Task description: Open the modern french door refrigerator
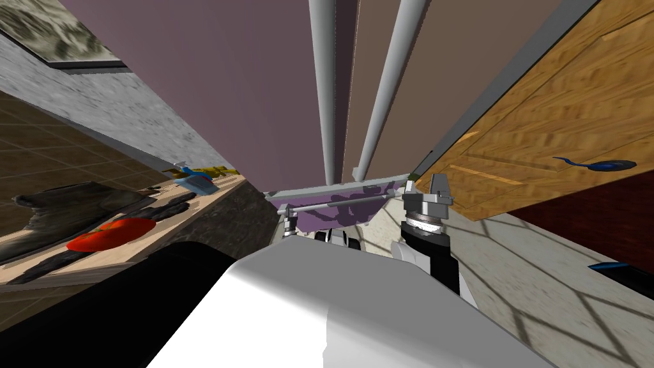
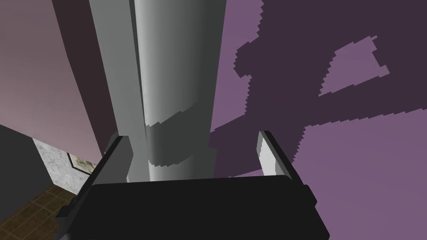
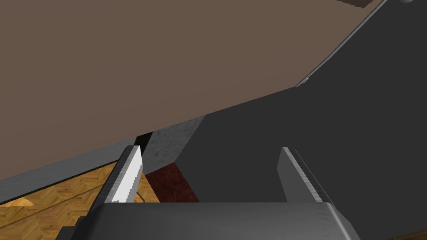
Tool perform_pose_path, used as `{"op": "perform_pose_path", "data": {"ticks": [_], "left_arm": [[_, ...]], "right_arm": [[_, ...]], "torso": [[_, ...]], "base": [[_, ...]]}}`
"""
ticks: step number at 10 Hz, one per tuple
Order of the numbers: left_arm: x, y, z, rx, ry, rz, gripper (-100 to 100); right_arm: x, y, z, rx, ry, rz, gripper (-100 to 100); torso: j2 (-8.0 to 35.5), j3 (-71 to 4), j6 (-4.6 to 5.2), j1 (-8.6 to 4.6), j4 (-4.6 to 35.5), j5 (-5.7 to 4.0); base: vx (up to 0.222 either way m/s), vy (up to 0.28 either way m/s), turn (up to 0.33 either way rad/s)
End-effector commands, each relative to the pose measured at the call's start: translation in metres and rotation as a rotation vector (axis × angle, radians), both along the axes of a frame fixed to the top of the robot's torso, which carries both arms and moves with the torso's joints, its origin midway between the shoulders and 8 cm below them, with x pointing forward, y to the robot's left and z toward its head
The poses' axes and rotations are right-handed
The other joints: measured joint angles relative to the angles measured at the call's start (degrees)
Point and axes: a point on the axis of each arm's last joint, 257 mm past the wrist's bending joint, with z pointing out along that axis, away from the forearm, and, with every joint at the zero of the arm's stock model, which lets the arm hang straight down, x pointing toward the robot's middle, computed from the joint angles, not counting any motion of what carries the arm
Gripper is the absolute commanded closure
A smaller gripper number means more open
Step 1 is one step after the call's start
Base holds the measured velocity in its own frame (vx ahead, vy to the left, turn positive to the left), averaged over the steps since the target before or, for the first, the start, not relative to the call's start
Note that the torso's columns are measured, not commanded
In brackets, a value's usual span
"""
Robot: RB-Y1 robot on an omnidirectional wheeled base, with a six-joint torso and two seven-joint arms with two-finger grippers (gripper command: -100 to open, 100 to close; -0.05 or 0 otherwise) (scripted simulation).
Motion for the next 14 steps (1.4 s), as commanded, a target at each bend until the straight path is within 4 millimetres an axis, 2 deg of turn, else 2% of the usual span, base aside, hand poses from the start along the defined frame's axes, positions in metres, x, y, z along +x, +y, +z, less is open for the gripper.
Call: {"op": "perform_pose_path", "data": {"ticks": [1, 2, 6, 8, 14], "left_arm": [[0.003, 0.003, 0.003, 0.000, 0.000, -0.001, -100], [-0.002, -0.002, -0.002, -0.001, 0.002, 0.000, 100], [-0.016, -0.012, -0.012, -0.002, 0.002, 0.002, 100], [-0.010, -0.004, 0.002, 0.010, -0.021, -0.002, 100], [-0.006, 0.005, 0.004, -0.001, 0.020, -0.009, 100]], "right_arm": [[0.000, 0.000, 0.000, 0.000, 0.000, 0.000, 0], [0.000, 0.000, 0.000, 0.000, 0.000, 0.000, 0], [0.000, 0.000, 0.000, 0.000, 0.000, 0.000, 0], [0.000, 0.000, 0.000, 0.000, 0.000, 0.000, 0], [0.000, 0.000, 0.000, 0.000, 0.000, 0.000, 0]], "torso": [[0.0, 0.0, 0.00, -0.01, 0.0, 0.00], [0.0, 0.0, 0.00, 0.01, 0.0, 0.01], [-0.5, -0.1, 0.08, 0.51, -0.5, 0.64], [-0.5, -0.1, 0.05, 0.45, -0.4, 0.52], [-0.3, -0.1, 0.12, 0.21, -0.3, 0.33]], "base": [[0.005, -0.008, 0.001], [-0.001, 0.017, -0.004], [-0.015, 0.019, -0.006], [-0.040, -0.016, 0.009], [-0.095, -0.061, 0.017]]}}
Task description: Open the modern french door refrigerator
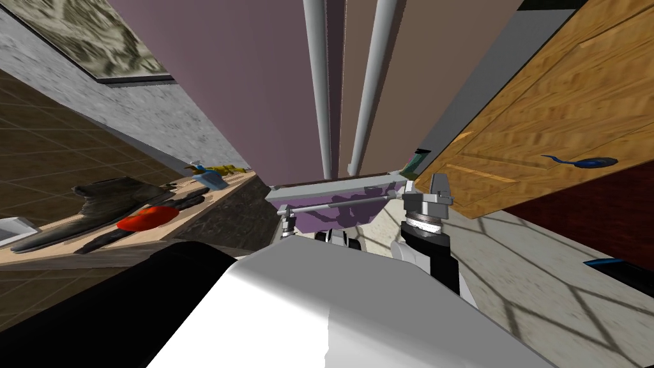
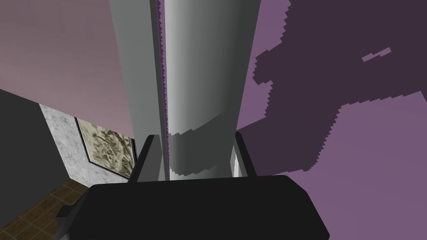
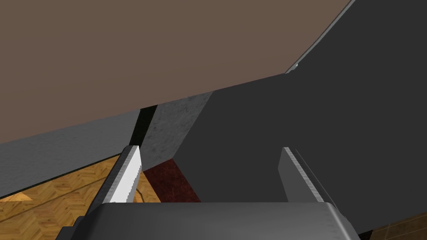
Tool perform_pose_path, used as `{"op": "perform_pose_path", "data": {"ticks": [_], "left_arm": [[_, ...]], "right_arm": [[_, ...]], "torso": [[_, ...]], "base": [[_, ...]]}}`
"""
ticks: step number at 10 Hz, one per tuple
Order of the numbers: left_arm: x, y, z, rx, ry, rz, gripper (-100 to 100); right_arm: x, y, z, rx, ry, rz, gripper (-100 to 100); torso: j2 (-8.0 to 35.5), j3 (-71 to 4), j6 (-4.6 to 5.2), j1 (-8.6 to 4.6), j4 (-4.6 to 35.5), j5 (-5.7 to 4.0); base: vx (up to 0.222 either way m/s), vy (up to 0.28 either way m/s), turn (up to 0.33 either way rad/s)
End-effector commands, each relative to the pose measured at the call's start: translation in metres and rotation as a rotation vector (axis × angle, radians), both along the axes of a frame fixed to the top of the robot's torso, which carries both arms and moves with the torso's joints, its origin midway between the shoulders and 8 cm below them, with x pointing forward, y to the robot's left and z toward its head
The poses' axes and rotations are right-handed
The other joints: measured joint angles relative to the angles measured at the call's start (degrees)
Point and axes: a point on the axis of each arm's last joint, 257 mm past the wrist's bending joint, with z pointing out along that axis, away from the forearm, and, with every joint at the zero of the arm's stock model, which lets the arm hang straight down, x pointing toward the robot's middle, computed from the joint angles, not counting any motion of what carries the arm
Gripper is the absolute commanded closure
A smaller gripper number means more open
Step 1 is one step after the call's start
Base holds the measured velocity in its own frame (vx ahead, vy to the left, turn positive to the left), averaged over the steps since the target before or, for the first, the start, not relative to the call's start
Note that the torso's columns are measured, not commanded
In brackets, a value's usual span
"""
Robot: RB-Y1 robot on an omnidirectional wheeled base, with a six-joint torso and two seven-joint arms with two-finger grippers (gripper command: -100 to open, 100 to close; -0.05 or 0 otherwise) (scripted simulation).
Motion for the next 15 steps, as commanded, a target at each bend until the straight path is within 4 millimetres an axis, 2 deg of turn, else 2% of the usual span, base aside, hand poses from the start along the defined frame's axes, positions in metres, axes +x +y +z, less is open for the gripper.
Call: {"op": "perform_pose_path", "data": {"ticks": [1, 15], "left_arm": [[0.001, 0.002, 0.000, -0.002, 0.008, -0.001, 100], [-0.025, -0.008, -0.001, -0.008, 0.016, -0.029, 100]], "right_arm": [[0.000, 0.000, 0.000, 0.000, 0.000, 0.000, 0], [0.000, 0.000, 0.000, 0.000, 0.000, 0.000, 0]], "torso": [[0.0, 0.0, 0.00, -0.02, 0.0, 0.01], [0.6, 0.3, -0.16, -0.20, 0.2, -0.09]], "base": [[-0.047, -0.025, 0.013], [-0.154, -0.050, 0.016]]}}
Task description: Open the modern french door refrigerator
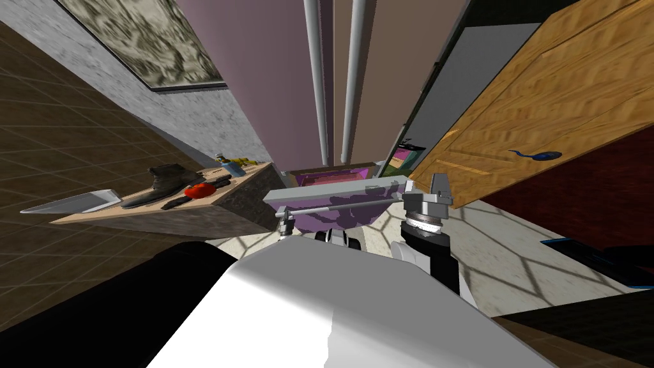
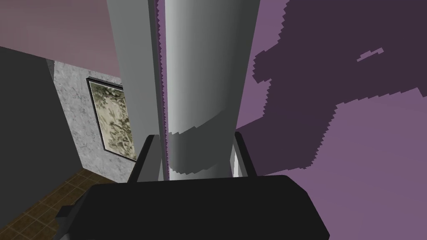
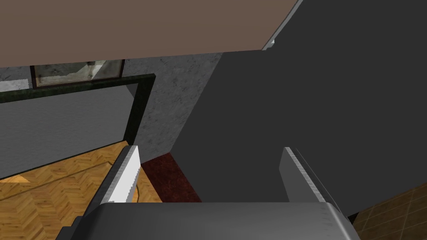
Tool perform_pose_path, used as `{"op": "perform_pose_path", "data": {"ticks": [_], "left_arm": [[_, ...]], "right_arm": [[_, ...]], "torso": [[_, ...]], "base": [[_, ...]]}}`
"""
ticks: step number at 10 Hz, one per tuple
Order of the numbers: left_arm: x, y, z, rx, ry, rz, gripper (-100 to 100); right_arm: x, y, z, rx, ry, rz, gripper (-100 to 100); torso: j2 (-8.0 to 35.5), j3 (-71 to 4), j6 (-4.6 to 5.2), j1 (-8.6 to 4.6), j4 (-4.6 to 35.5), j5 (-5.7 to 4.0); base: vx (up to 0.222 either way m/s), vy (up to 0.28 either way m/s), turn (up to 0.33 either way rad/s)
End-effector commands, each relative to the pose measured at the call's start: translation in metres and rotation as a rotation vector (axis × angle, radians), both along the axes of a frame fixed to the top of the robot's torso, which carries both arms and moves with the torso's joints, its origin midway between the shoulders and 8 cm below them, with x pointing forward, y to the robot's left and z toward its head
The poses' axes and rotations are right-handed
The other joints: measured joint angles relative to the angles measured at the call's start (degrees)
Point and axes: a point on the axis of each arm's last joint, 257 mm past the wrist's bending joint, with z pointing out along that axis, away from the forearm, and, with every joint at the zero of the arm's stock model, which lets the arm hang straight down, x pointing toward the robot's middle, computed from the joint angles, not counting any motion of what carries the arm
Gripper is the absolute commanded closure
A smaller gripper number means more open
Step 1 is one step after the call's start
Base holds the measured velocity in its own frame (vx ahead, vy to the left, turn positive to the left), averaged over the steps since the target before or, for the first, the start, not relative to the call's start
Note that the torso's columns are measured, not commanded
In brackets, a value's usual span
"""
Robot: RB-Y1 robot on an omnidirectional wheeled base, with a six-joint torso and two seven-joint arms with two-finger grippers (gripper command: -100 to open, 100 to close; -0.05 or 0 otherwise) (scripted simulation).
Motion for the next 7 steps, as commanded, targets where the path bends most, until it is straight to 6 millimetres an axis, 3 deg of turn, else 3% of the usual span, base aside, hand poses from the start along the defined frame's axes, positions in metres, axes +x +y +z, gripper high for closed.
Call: {"op": "perform_pose_path", "data": {"ticks": [1, 2, 7], "left_arm": [[-0.008, -0.005, -0.008, -0.010, 0.018, -0.005, 100], [-0.006, 0.003, 0.004, -0.002, 0.001, -0.001, -100], [-0.014, 0.024, 0.031, 0.001, 0.001, 0.002, -100]], "right_arm": [[0.000, 0.000, 0.000, 0.000, 0.000, 0.000, 0], [0.000, 0.000, 0.000, 0.000, 0.000, 0.000, 0], [0.000, 0.000, 0.000, 0.000, 0.000, 0.000, 0]], "torso": [[0.0, 0.0, 0.01, 0.00, 0.0, 0.05], [0.0, 0.0, -0.06, -0.04, 0.0, 0.04], [-0.2, -0.2, 0.05, -0.09, 0.1, -0.28]], "base": [[-0.190, -0.054, 0.001], [-0.080, -0.032, 0.016], [0.037, -0.039, -0.003]]}}
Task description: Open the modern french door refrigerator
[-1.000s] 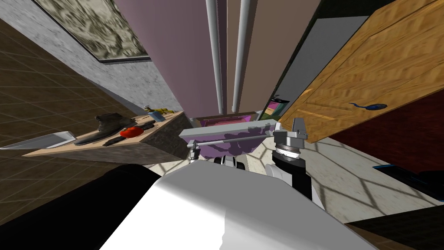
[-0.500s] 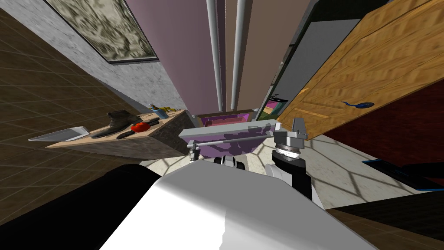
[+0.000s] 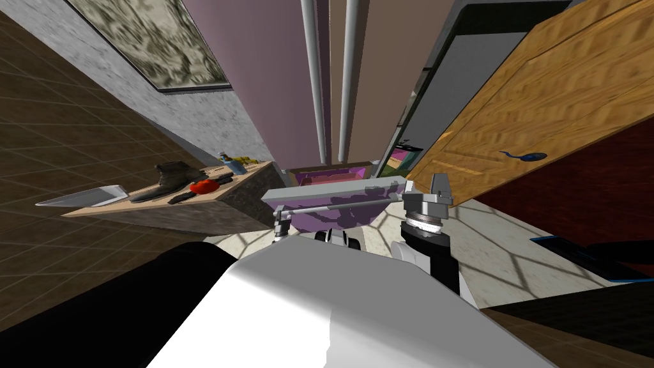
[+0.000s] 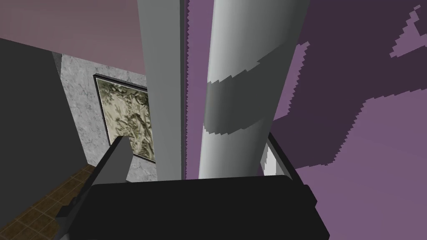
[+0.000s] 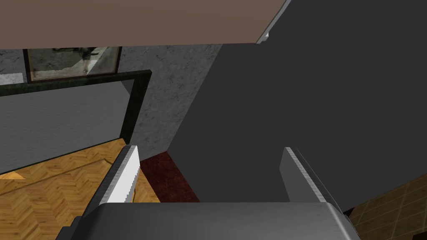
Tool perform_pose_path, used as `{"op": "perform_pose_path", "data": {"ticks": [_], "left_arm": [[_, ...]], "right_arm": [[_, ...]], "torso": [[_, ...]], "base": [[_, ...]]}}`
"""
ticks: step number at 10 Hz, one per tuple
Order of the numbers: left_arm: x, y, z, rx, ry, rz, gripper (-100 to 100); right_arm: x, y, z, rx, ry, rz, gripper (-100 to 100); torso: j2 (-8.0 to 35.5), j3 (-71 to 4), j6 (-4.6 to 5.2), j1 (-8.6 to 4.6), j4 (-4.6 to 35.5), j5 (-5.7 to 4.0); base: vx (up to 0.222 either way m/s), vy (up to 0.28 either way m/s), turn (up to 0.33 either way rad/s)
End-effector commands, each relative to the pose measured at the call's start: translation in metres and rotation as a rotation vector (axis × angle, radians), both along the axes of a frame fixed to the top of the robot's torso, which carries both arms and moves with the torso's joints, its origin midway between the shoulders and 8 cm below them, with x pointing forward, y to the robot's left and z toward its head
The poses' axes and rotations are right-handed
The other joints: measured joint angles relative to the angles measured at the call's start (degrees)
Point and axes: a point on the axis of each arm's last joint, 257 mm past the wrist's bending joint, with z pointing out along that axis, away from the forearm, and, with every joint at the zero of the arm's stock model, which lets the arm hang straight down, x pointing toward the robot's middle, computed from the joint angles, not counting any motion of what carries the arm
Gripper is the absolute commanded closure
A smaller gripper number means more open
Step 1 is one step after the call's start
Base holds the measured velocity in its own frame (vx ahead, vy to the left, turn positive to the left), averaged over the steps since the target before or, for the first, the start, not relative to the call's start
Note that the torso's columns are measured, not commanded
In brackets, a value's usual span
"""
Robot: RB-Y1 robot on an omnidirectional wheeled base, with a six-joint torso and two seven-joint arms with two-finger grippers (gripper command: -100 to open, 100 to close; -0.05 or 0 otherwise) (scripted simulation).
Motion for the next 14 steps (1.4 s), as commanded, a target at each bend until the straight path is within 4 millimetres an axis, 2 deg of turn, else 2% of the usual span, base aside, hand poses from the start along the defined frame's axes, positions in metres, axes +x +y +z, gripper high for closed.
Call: {"op": "perform_pose_path", "data": {"ticks": [1, 7, 8, 9, 14], "left_arm": [[-0.004, 0.012, 0.015, 0.000, -0.001, -0.002, -100], [-0.008, 0.021, 0.033, 0.001, -0.001, -0.007, -100], [-0.009, 0.022, 0.017, -0.016, 0.045, -0.004, -100], [-0.010, 0.022, 0.013, -0.020, 0.056, -0.002, 0], [-0.011, 0.024, 0.004, -0.027, 0.084, 0.004, 0]], "right_arm": [[0.000, 0.000, 0.000, 0.000, 0.000, 0.000, 0], [0.000, 0.000, 0.000, 0.000, 0.000, 0.000, 0], [0.000, 0.000, 0.000, 0.000, 0.000, 0.000, 0], [0.000, 0.000, 0.000, 0.000, 0.000, 0.000, 0], [0.000, 0.000, 0.000, 0.000, 0.000, 0.000, 0]], "torso": [[0.2, 0.1, 0.01, -0.09, 0.1, -0.13], [0.6, 0.1, -0.21, -0.52, 0.6, -0.80], [0.7, 0.1, -0.21, -0.58, 0.6, -0.87], [0.6, 0.2, -0.12, -0.52, 0.5, -0.62], [0.3, 0.1, -0.09, -0.19, 0.1, -0.09]], "base": [[0.016, -0.040, -0.014], [0.007, -0.025, -0.004], [0.010, -0.003, -0.001], [0.005, 0.001, -0.001], [-0.001, 0.000, -0.001]]}}
